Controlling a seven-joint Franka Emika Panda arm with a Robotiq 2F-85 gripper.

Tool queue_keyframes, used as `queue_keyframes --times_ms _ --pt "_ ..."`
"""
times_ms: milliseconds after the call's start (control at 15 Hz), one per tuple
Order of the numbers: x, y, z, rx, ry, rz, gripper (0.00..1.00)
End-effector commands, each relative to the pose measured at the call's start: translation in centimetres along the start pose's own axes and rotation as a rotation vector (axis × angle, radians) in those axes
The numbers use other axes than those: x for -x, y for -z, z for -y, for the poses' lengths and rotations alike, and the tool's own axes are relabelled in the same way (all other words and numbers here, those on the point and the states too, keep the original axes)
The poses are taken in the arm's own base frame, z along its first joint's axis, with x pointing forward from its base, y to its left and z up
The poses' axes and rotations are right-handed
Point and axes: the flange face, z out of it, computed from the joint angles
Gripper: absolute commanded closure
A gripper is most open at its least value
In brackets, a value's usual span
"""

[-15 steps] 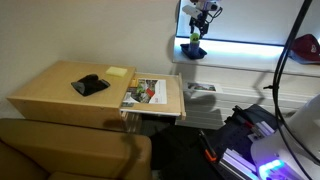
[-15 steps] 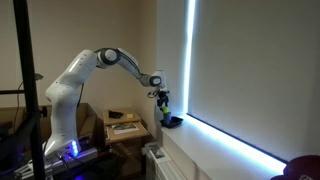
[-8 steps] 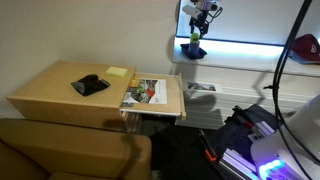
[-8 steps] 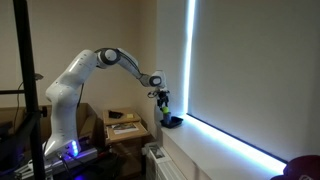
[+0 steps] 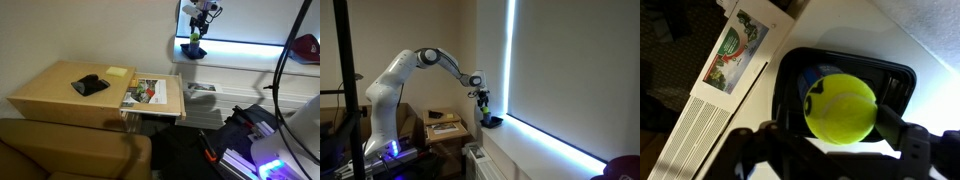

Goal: Put the yellow ball on top of the can on the window sill, place the yellow ball on the nightstand

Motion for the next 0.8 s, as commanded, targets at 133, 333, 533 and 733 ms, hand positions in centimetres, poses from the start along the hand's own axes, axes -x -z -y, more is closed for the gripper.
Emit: queue_keyframes --times_ms 133,333,533,733 --pt "-0.1 0.3 0.2 -0.007 0.002 0.011 0.55" --pt "-0.1 0.4 0.2 -0.015 -0.011 0.012 0.63" --pt "-0.5 0.8 0.3 -0.034 -0.028 0.012 0.63" --pt "-1.0 1.7 0.5 -0.078 -0.057 0.029 0.63"
